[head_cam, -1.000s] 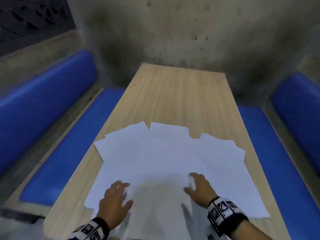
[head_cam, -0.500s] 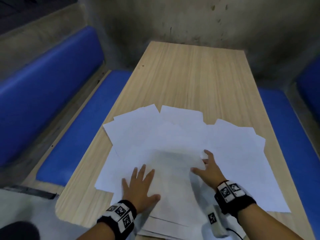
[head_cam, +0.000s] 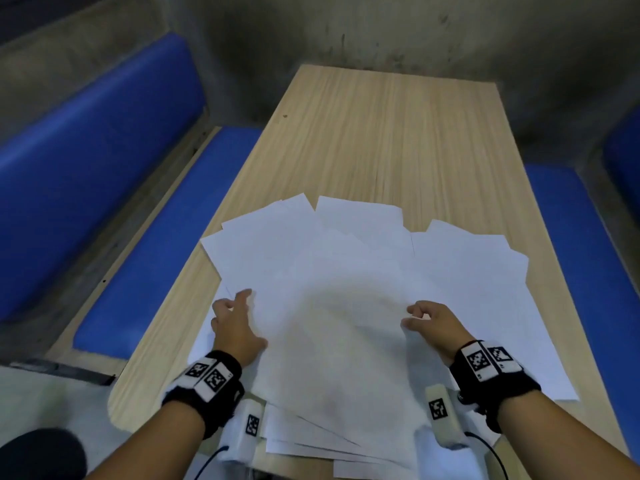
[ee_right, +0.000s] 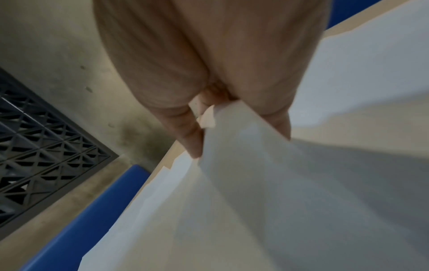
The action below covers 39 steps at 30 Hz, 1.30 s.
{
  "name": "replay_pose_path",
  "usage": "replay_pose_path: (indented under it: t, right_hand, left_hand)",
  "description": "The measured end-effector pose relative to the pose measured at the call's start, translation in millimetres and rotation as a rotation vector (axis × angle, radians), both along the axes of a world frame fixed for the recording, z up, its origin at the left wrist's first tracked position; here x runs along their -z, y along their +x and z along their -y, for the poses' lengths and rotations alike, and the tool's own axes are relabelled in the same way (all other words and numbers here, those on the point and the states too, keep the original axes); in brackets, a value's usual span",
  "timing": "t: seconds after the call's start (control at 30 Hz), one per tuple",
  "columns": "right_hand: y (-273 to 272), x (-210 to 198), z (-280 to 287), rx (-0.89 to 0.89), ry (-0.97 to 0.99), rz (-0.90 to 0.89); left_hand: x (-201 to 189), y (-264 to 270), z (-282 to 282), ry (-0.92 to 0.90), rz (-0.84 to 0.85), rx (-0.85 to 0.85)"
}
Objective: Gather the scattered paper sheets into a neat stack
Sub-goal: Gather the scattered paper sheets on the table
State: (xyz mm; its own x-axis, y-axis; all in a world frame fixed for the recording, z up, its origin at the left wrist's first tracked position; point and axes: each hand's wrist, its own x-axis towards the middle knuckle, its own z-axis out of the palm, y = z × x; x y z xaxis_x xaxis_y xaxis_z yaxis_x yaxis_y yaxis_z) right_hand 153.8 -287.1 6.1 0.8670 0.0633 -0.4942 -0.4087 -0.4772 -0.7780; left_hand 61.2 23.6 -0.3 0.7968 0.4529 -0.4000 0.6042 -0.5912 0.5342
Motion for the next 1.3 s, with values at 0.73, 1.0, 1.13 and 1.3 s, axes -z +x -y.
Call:
replay_pose_path:
  t: [0.73, 1.0, 1.13, 1.3]
  right_hand:
    - [-8.1, 30.9, -3.2, 0.142, -0.011, -0.166]
    - [-15.0, 29.7, -6.9, 0.135, 0.102, -0.174]
    - [-21.4, 20.1, -11.2, 0.111, 0.212, -0.13]
    - [-25.8, 25.7, 12.3, 0.324, 0.217, 0.045]
  left_hand:
    - [19.1, 59.1, 28.2, 0.077, 0.006, 0.058]
    - [-1.7, 64.9, 47.9, -0.499, -0.051, 0.073]
    - [0.9, 61.5, 47.8, -0.507, 0.011, 0.101]
    - [1.6, 43.4, 5.8, -0.74, 0.093, -0.14]
